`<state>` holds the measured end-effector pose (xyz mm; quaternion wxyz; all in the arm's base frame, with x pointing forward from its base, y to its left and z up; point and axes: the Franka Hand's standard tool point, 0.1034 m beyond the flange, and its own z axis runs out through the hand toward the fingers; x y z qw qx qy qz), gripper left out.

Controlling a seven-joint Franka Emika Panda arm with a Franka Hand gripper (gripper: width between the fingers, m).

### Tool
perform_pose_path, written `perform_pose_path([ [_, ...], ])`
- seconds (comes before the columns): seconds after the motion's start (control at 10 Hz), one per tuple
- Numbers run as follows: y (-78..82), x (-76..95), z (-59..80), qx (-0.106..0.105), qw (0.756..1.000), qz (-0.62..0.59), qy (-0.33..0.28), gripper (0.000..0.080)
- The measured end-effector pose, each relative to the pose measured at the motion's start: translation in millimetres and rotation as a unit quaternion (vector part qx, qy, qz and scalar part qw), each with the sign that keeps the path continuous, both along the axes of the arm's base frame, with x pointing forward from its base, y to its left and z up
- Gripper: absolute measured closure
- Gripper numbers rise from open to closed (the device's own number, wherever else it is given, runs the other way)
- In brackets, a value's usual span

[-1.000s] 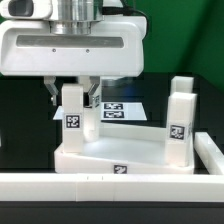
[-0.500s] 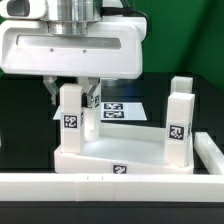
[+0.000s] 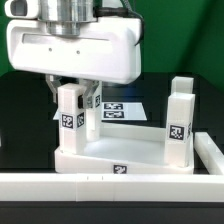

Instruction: Assemble desk

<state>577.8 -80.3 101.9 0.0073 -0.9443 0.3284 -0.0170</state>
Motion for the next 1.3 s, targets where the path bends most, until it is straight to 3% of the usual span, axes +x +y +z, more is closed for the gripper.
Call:
perform_pose_path([
  [0.5,2.7,0.2,-1.2,0.024,0.972,-0.235,-0.002,0.0509],
  [1.3,7.6,1.9,-1.4,0.040,0.879,-0.474,0.002,0.0509],
])
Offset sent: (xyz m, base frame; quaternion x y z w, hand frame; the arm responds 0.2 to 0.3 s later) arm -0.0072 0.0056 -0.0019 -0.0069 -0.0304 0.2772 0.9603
